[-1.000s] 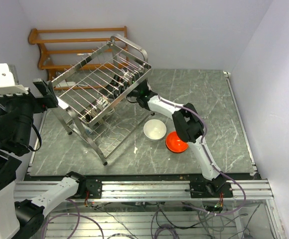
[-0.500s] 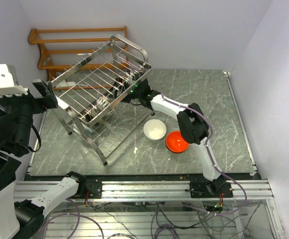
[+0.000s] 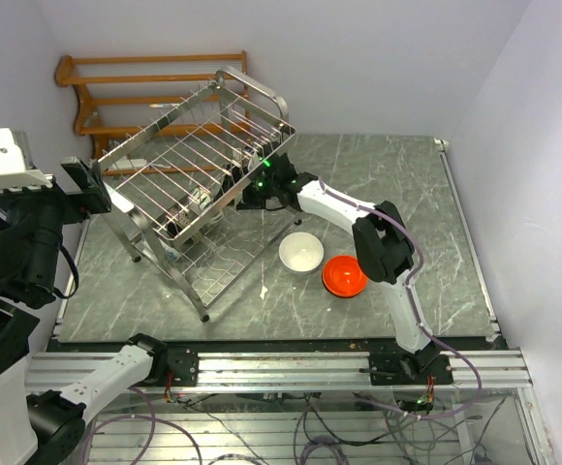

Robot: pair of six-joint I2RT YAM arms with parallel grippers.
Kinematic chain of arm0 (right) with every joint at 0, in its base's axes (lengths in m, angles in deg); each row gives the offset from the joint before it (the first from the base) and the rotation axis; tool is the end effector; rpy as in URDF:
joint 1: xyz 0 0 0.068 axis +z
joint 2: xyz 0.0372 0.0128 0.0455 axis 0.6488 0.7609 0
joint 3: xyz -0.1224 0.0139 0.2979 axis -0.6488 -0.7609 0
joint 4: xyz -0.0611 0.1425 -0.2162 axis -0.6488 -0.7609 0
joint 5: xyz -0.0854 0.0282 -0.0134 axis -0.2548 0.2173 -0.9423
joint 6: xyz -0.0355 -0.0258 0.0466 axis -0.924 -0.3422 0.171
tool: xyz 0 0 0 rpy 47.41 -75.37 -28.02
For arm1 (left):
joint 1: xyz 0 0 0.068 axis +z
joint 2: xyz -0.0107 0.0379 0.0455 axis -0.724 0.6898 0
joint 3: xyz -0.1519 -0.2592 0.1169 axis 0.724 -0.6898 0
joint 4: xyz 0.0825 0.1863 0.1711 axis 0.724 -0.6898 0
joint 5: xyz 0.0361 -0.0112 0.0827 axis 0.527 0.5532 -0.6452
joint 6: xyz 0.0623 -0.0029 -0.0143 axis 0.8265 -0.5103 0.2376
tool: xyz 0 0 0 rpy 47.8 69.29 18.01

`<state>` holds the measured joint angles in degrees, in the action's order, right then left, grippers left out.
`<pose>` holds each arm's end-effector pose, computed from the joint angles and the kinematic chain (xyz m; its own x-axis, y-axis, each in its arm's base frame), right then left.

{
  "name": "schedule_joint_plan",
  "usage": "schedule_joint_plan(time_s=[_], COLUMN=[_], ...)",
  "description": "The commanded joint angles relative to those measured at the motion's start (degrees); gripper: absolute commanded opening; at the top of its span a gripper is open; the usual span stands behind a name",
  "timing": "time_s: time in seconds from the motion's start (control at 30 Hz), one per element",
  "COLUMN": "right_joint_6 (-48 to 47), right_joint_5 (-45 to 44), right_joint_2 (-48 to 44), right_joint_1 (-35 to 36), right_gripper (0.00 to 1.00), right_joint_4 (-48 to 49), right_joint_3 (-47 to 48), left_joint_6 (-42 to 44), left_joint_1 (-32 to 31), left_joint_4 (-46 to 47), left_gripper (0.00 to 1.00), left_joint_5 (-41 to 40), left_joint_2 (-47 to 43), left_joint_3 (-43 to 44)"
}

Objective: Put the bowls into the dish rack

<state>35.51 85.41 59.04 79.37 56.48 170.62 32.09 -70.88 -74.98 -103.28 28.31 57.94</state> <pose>0.4347 0.3788 0.2428 -0.8725 0.0621 -0.4846 -0.3698 0.5643 0.7382 0.0254 0.0168 0.6078 0.0722 -0.0434 -0.9964 -0.1181 0.9917 -0.0517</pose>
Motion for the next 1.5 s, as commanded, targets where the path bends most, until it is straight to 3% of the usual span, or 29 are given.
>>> schedule_joint_plan(time_s=[0.0,0.23,0.6,1.0,1.3,1.47], right_joint_6=[-5.7,-7.74,-3.51,-2.71,3.19,-4.03], right_joint_5=[1.99,12.64,25.59,33.22,42.38,41.92], right_joint_2=[-4.18,-4.43,-7.8,-11.42,-16.28,-18.02], right_joint_1=[-2.08,-2.02,-2.17,-2.08,-1.97,-1.87], right_gripper=[1.0,1.0,1.0,1.0,1.0,1.0], right_joint_4=[-9.53,-13.29,-9.64,-10.44,2.3,-8.43], right_joint_3=[1.96,2.66,-1.29,-9.21,-18.42,-17.96], left_joint_6=[0.59,0.86,1.83,1.2,0.65,0.64], left_joint_1=[-0.3,-0.28,-0.34,-0.36,-0.38,-0.33], left_joint_4=[0.49,0.67,0.13,-0.03,-0.11,-0.38], left_gripper=[0.99,0.99,0.99,0.99,0.99,0.99], left_joint_5=[0.66,0.46,-0.58,-0.21,-0.22,-0.46], left_joint_2=[-0.47,-0.96,-1.57,-1.74,-2.09,-2.32], left_joint_3=[-0.06,-0.72,-0.24,0.41,0.38,0.76])
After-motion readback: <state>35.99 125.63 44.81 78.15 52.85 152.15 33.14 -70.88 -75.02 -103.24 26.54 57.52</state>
